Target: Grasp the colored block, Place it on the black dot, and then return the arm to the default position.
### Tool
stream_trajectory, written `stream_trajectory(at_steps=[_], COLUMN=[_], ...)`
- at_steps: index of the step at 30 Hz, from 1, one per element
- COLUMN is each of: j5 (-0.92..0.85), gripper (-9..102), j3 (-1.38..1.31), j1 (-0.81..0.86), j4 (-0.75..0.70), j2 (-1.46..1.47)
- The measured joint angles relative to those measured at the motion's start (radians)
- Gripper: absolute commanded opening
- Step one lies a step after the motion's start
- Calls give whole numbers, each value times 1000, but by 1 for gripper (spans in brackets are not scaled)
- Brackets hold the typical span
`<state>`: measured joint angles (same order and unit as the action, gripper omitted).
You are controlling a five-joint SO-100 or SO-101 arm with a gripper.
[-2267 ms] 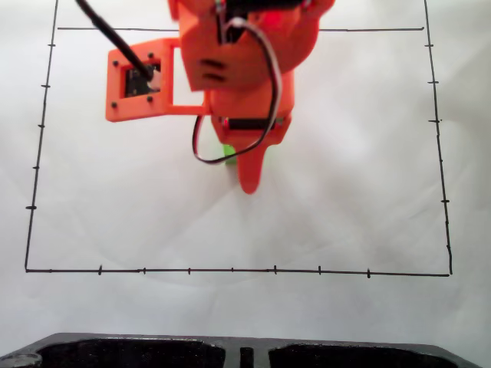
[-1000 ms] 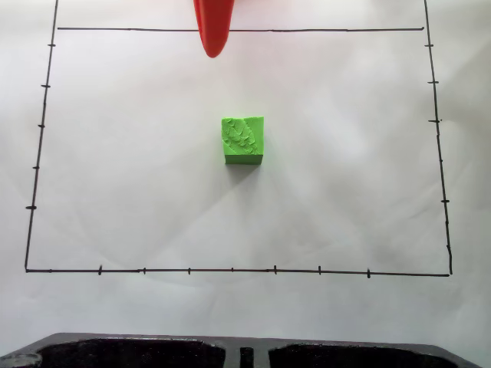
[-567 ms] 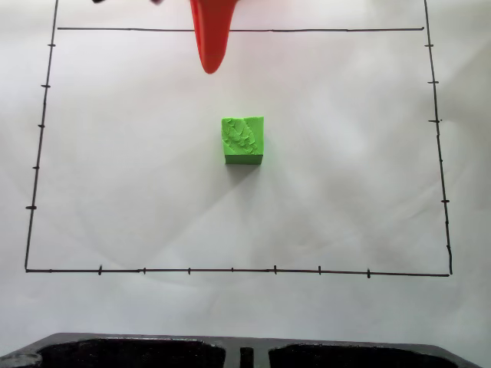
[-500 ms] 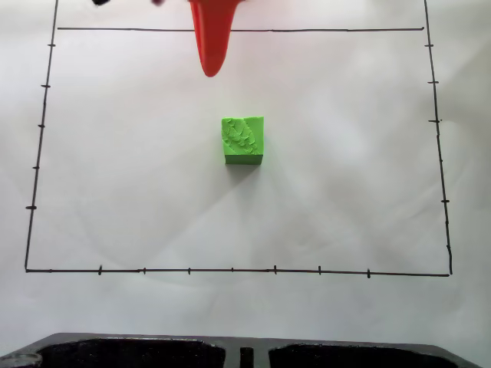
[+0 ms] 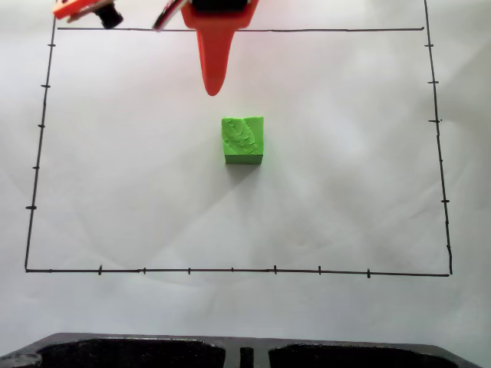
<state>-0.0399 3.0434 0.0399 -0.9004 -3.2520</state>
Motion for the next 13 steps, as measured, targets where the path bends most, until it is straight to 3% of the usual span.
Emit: stream_trajectory(at_steps=[13], j5=[34], gripper=[0], j3=[3], j1=[2], j4=[0], j2=[-2])
